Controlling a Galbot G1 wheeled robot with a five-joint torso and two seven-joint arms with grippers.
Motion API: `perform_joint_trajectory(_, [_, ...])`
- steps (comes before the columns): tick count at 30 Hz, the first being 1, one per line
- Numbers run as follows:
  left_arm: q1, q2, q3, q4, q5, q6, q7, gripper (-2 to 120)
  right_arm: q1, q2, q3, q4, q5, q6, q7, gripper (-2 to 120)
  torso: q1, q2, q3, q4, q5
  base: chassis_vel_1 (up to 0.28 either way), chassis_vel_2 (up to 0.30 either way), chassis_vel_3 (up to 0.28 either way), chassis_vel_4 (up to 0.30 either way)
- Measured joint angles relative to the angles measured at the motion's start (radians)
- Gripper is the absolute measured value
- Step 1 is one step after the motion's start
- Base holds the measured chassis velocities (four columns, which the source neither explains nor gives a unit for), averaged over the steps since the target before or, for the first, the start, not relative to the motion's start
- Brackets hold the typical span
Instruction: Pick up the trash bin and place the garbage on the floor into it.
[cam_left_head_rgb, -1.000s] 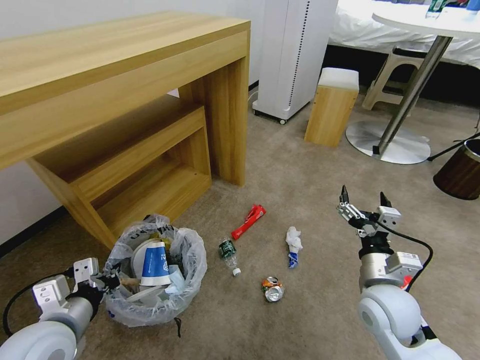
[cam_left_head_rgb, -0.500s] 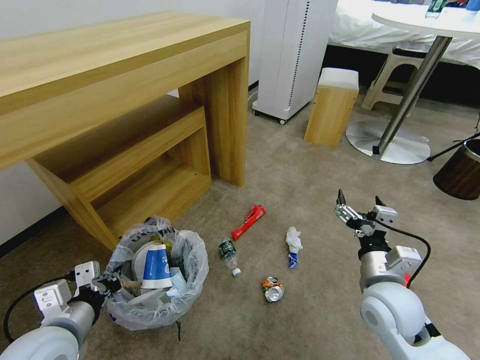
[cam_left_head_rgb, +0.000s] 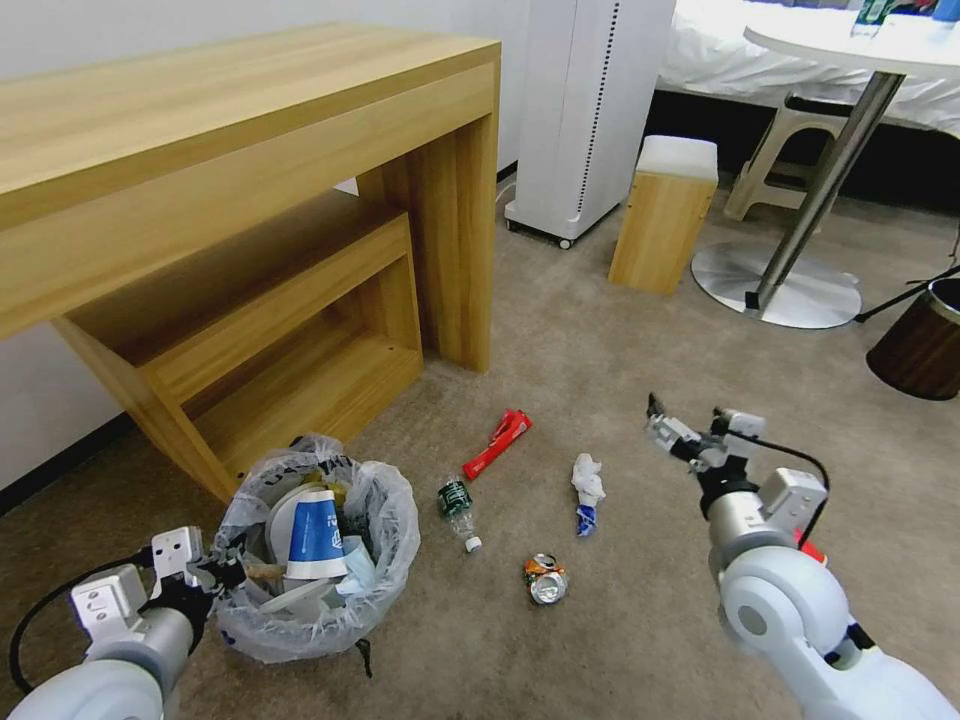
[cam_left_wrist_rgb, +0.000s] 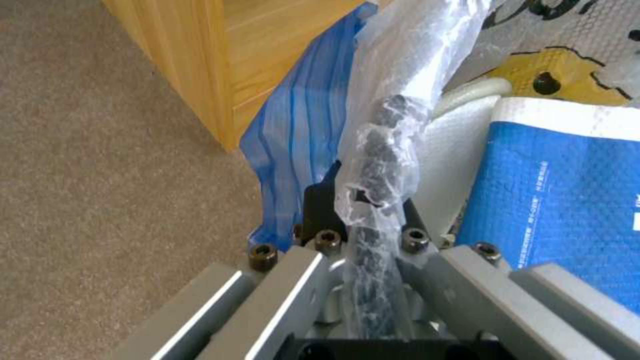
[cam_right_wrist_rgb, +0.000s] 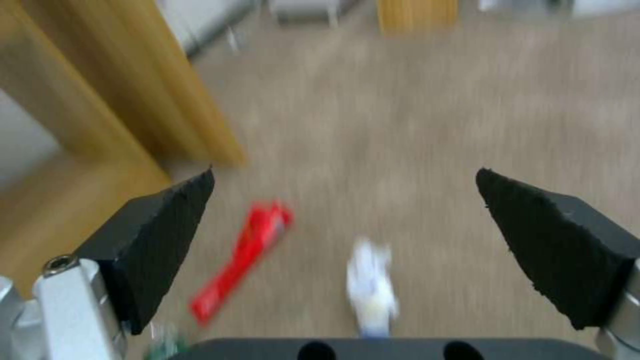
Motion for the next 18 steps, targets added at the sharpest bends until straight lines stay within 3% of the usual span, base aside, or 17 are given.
perform_joint_trajectory(2, [-0.001, -0.003, -0.001, 0.002, 0.004, -0.006, 0.001, 0, 0.048, -0.006, -0.061, -0.031, 0.097, -0.081, 0.076, 100, 0.0, 0.0, 0.0, 0.0, -0.0001, 0.0, 0.0, 0.0, 0.0])
perform_joint_trajectory(6, [-0.003, -0.015, 0.0, 0.006, 0.013, -0.013, 0.003, 0, 0.114, -0.004, -0.161, -0.11, 0.152, -0.153, 0.143, 100, 0.0, 0.0, 0.0, 0.0001, -0.0001, 0.0, 0.0, 0.0, 0.0])
perform_joint_trajectory(18, [-0.003, -0.044, 0.002, 0.016, 0.035, -0.024, 0.014, 0, 0.262, 0.0, -0.489, -0.34, 0.118, -0.19, 0.143, 100, 0.0, 0.0, 0.0, 0.0, 0.0001, 0.0, 0.0, 0.0, 0.0])
